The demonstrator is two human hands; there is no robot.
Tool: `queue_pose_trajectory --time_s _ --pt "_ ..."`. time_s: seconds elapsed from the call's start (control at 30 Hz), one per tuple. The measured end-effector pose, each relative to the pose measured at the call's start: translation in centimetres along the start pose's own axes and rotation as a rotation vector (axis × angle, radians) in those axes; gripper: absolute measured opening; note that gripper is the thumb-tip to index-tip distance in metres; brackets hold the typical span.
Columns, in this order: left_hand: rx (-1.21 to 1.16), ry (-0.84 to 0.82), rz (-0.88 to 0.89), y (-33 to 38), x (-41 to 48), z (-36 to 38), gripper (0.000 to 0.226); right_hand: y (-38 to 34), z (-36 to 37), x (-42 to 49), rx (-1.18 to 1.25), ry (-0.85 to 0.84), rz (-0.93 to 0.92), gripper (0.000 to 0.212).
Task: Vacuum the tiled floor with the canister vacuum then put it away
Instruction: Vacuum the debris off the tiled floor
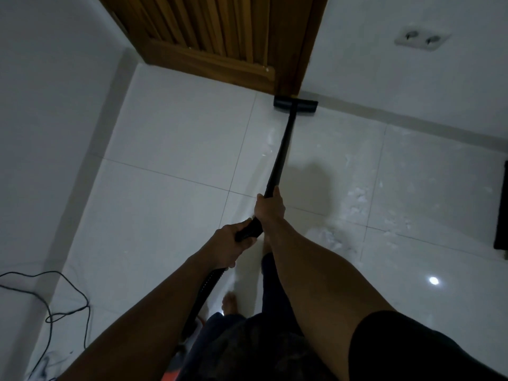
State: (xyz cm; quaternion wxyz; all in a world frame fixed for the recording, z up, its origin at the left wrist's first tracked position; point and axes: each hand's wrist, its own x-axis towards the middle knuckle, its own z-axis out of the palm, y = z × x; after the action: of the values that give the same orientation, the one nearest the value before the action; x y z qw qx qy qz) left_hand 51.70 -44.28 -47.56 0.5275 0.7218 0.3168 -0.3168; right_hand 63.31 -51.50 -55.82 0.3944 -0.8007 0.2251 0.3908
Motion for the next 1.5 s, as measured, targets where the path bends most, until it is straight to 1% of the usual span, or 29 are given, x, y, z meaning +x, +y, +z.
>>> queue_pose_trajectory --time_s 0.2,0.37,0.5,0.7,0.83,0.93,1.1,1.27,1.37,1.5 --pt "0.073 -0.034 0.077 -5.0 -6.6 2.2 0.051 6.5 1.2 -6.2 0.041 0.055 -0.089 0.068" --pt "0.106 -0.052 0.139 -11.6 -13.7 5.1 0.052 13.9 2.6 -13.4 0.062 0.089 -0.124 0.069" --pt "0.124 -0.058 0.182 -15.5 -18.8 8.0 0.05 19.6 3.0 -17.8 0.079 0.108 -0.155 0.068" --pt "0.222 -0.086 0.222 -20.8 -24.0 13.9 0.043 28.0 1.8 -23.6 0.083 0.118 -0.139 0.067" --pt "0.216 -0.106 0.284 -23.9 -27.4 17.8 0.041 33.8 1.1 -26.4 0.078 0.113 -0.154 0.067" --pt "0.236 -0.101 0.309 -27.4 -30.4 22.0 0.043 39.3 0.5 -28.7 0.074 0.102 -0.158 0.067" --pt "0.27 -0.12 0.371 -33.4 -36.5 28.4 0.038 48.8 -0.1 -33.8 0.059 0.099 -0.188 0.068" --pt "0.222 -0.154 0.328 -38.8 -43.1 32.9 0.045 57.0 0.7 -39.3 0.062 0.08 -0.163 0.068" --pt "0.202 -0.167 0.265 -41.7 -47.1 34.8 0.043 61.4 1.6 -42.5 0.079 0.077 -0.151 0.068" --pt "0.25 -0.187 0.221 -45.9 -51.4 36.9 0.04 67.0 3.2 -46.4 0.079 0.091 -0.14 0.069"
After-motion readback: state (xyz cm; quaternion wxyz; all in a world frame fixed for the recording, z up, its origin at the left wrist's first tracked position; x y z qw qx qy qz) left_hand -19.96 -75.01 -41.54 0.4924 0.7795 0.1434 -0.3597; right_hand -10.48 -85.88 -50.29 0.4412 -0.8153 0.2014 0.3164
